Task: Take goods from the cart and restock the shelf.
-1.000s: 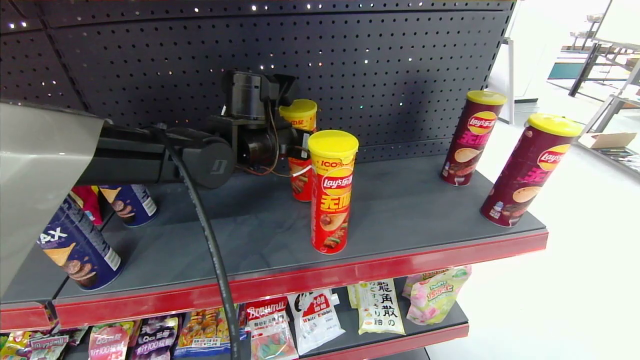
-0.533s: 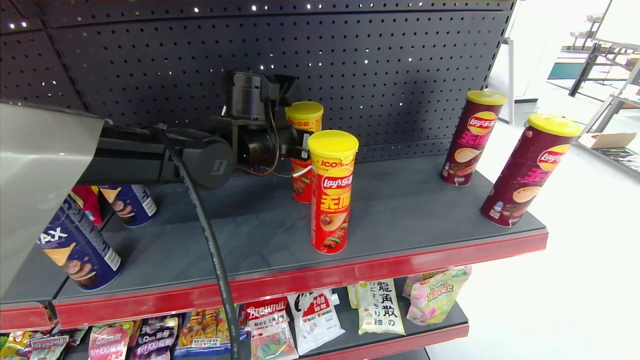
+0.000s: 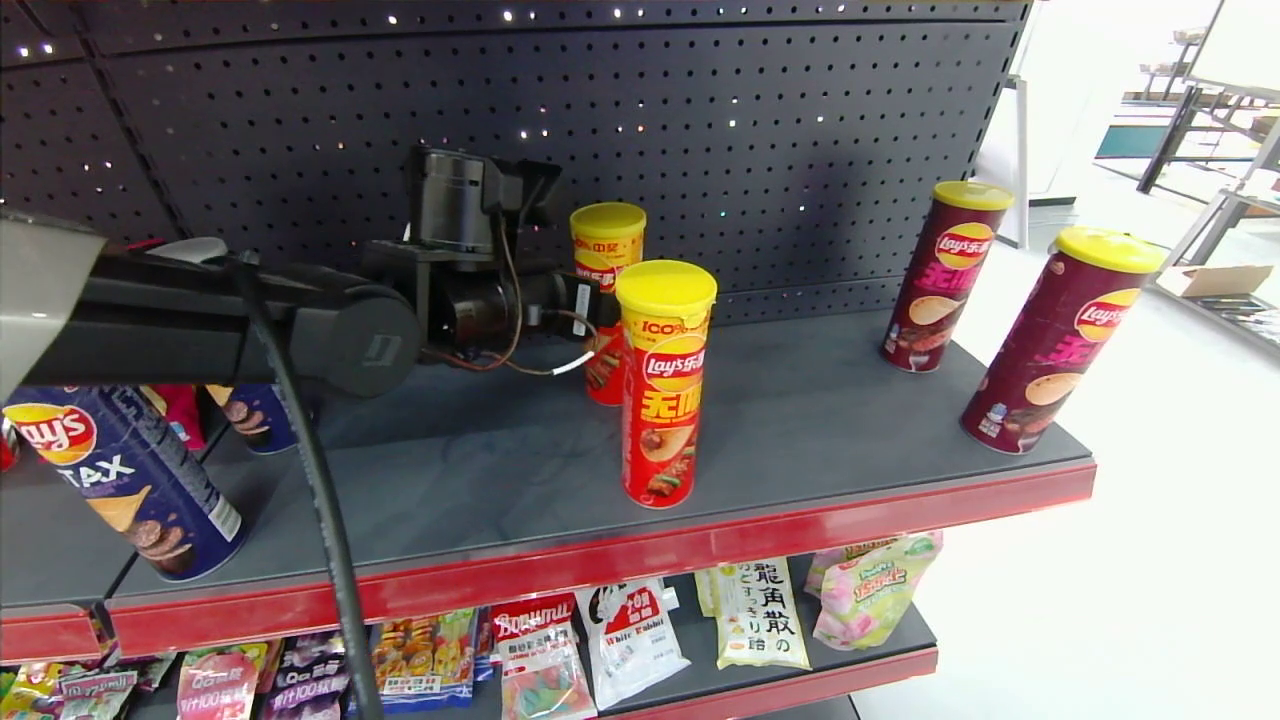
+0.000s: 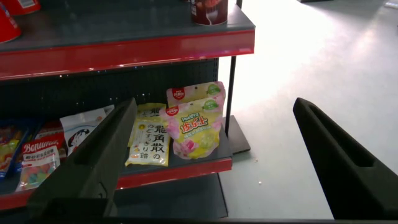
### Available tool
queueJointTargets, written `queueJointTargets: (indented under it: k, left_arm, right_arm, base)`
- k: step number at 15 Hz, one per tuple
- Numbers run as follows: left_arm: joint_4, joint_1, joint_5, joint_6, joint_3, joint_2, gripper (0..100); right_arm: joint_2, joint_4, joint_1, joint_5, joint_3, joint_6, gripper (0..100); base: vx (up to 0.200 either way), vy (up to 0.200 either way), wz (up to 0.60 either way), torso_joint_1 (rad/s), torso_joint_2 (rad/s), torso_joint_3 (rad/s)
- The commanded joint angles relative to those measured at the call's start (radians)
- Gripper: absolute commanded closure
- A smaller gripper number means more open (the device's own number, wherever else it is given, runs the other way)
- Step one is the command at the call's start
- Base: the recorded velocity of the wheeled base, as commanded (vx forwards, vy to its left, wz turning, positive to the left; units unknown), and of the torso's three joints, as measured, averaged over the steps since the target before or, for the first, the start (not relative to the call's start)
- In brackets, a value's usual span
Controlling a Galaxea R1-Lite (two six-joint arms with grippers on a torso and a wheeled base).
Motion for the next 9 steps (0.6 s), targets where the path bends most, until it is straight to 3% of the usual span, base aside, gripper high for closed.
queueJointTargets:
  k: [1,5,7,9]
  left_arm:
    - [-0.002,0.018,0.000,-0.002,0.105,-0.106,0]
    - [0.018,0.027,0.000,0.001,0.346,-0.361,0]
    - [0.106,0.027,-0.012,0.001,0.527,-0.608,0]
    - [0.110,0.038,-0.022,-0.005,0.665,-0.807,0]
  right_arm:
    - [0.001,0.000,0.000,0.000,0.000,0.000,0]
    - [0.001,0.000,0.000,0.000,0.000,0.000,0]
    - [0.001,0.000,0.000,0.000,0.000,0.000,0]
    - [0.001,0.000,0.000,0.000,0.000,0.000,0]
  base:
    - [0.000,0.000,0.00,0.000,0.00,0.000]
    - [0.000,0.000,0.00,0.000,0.00,0.000]
    - [0.000,0.000,0.00,0.000,0.00,0.000]
    - [0.000,0.000,0.00,0.000,0.00,0.000]
